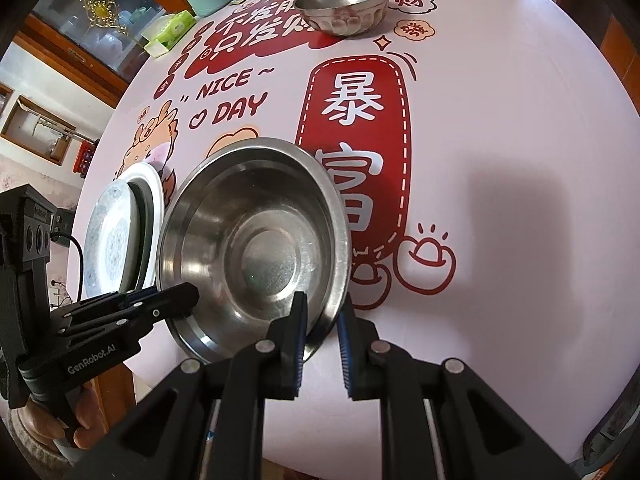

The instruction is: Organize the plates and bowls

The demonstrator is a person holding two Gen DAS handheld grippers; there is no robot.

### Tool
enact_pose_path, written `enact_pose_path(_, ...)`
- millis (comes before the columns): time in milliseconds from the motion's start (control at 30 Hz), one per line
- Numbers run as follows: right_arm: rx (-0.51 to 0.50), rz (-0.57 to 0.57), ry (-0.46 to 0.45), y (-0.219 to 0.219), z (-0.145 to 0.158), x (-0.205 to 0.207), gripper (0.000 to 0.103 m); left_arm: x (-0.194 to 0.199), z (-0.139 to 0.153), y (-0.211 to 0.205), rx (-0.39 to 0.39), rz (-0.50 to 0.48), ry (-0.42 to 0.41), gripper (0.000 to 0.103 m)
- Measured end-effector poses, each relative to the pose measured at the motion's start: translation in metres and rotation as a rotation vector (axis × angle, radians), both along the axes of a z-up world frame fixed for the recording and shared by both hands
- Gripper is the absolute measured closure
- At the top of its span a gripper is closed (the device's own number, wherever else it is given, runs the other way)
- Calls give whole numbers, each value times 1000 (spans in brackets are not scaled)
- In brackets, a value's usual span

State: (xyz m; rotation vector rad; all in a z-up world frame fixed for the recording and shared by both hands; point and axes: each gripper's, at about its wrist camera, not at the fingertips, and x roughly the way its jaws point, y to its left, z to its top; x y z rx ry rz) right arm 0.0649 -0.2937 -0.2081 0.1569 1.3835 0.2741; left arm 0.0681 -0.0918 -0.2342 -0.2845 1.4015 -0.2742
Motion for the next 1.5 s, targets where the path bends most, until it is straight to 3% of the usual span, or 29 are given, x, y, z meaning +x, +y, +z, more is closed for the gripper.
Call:
enact_pose_path(300,10,-21,27,-2,-1,4,83,2,5,10,33,9,-17,70)
enact_pose_path(400,10,-24,17,-2,2,4,77,1,6,11,33,14,-21,69)
enact_pose_path(600,18,-31,9,-4,7,3,77,1,17,10,52,0,-46,68)
enact_pose_path(733,19,-24,-7,-5,14,2,77,2,28,9,55,0,-68,59)
enact_pose_path(967,25,-25,-53,-10,30,-2,77,1,46,8,65,-10,-99,58)
enact_pose_path(1233,27,-45,-92,-19,46,-2,77,9,81,11,53,-15,-166,57)
enact_pose_path(1500,39,-68,-123,-32,67,4,77,29,138,16,26,-34,-265,52)
